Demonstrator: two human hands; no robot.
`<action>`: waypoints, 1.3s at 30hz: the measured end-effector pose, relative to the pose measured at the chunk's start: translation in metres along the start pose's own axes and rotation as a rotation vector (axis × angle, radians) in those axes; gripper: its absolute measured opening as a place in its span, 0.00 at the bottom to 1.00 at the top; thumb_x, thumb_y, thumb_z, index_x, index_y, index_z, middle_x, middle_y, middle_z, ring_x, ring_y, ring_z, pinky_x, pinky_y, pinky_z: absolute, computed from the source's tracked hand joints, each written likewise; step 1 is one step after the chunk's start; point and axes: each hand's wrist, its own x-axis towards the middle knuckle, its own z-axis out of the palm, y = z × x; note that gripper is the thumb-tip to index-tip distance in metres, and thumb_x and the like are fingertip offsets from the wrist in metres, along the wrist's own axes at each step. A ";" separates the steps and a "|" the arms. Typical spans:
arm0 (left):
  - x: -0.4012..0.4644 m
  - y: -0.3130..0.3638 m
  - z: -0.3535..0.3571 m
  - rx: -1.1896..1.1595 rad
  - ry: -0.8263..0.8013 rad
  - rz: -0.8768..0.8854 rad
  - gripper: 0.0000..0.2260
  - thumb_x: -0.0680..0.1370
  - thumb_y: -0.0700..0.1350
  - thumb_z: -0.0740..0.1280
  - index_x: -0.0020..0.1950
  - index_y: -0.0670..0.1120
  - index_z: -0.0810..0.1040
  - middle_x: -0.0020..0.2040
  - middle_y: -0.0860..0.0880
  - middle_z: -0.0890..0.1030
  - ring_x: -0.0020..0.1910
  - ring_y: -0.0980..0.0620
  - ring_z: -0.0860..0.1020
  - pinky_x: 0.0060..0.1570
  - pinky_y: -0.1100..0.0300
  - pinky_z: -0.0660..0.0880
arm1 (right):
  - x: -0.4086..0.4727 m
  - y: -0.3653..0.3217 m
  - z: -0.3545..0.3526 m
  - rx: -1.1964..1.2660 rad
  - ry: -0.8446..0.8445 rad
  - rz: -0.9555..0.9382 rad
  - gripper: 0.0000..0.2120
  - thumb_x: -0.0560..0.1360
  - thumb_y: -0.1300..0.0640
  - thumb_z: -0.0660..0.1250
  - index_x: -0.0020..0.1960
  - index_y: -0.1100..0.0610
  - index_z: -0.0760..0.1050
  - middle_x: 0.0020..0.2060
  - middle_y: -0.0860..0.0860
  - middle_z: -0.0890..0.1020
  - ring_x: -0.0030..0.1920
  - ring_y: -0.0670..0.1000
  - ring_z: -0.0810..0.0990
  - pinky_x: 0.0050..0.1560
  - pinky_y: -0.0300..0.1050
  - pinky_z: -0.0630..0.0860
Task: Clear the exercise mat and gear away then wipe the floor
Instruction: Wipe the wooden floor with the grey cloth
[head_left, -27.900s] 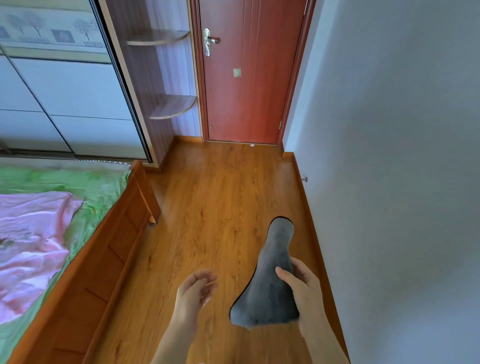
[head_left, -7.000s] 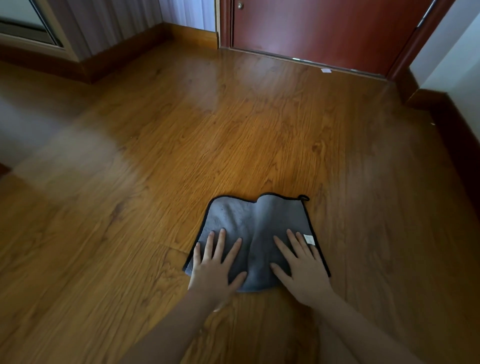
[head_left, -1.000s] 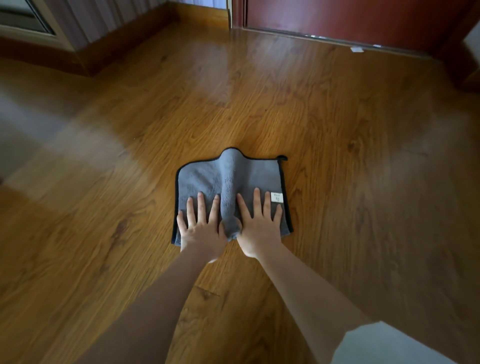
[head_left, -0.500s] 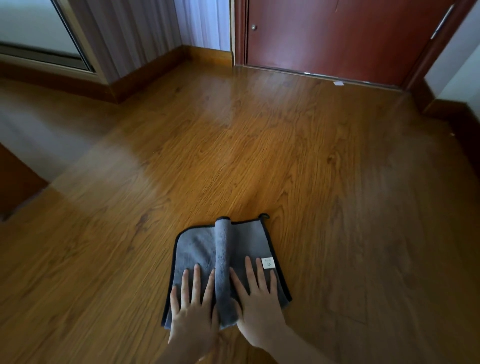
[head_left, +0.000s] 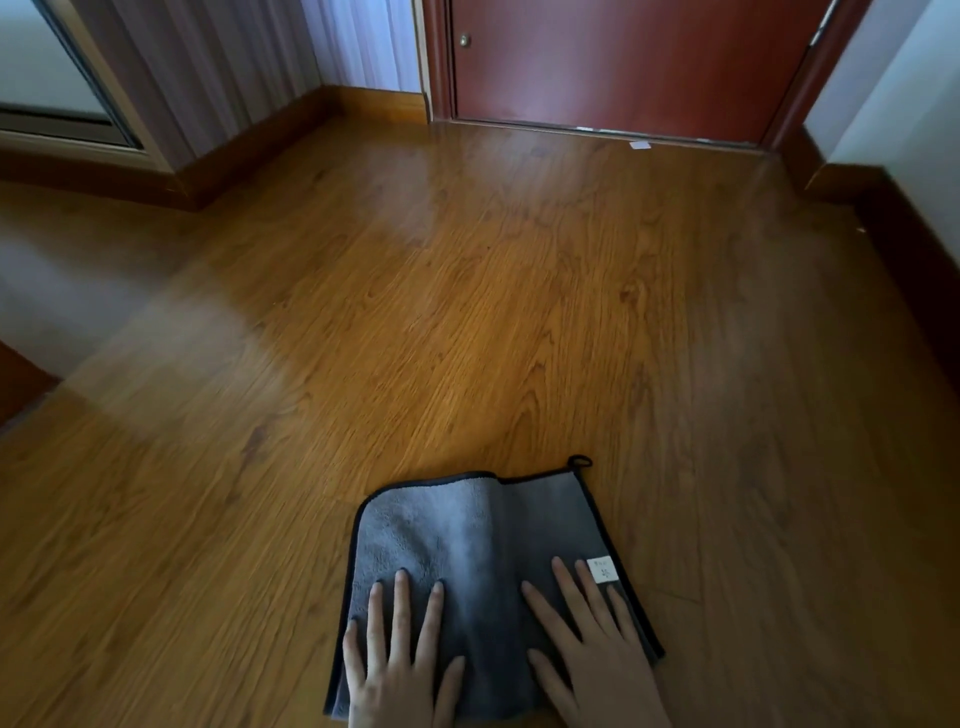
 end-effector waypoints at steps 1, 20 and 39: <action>0.006 0.007 0.001 -0.018 0.004 0.016 0.29 0.77 0.62 0.43 0.76 0.52 0.53 0.70 0.42 0.66 0.65 0.38 0.67 0.56 0.39 0.65 | -0.002 0.011 -0.003 0.008 -0.001 0.041 0.26 0.78 0.38 0.45 0.74 0.42 0.56 0.76 0.48 0.55 0.76 0.49 0.45 0.70 0.49 0.49; 0.052 0.167 0.000 -0.086 -0.143 0.378 0.29 0.75 0.61 0.52 0.72 0.48 0.66 0.72 0.39 0.65 0.71 0.37 0.60 0.64 0.37 0.56 | -0.050 0.102 -0.043 -0.083 -0.016 0.701 0.30 0.73 0.37 0.36 0.74 0.45 0.46 0.75 0.53 0.54 0.75 0.54 0.49 0.72 0.57 0.50; 0.073 -0.115 -0.041 -0.024 -0.130 -0.154 0.31 0.79 0.63 0.39 0.73 0.48 0.62 0.70 0.39 0.69 0.67 0.35 0.68 0.57 0.32 0.68 | 0.132 -0.108 0.009 -0.103 -0.160 0.123 0.27 0.80 0.44 0.40 0.69 0.49 0.70 0.67 0.58 0.72 0.67 0.61 0.71 0.62 0.61 0.68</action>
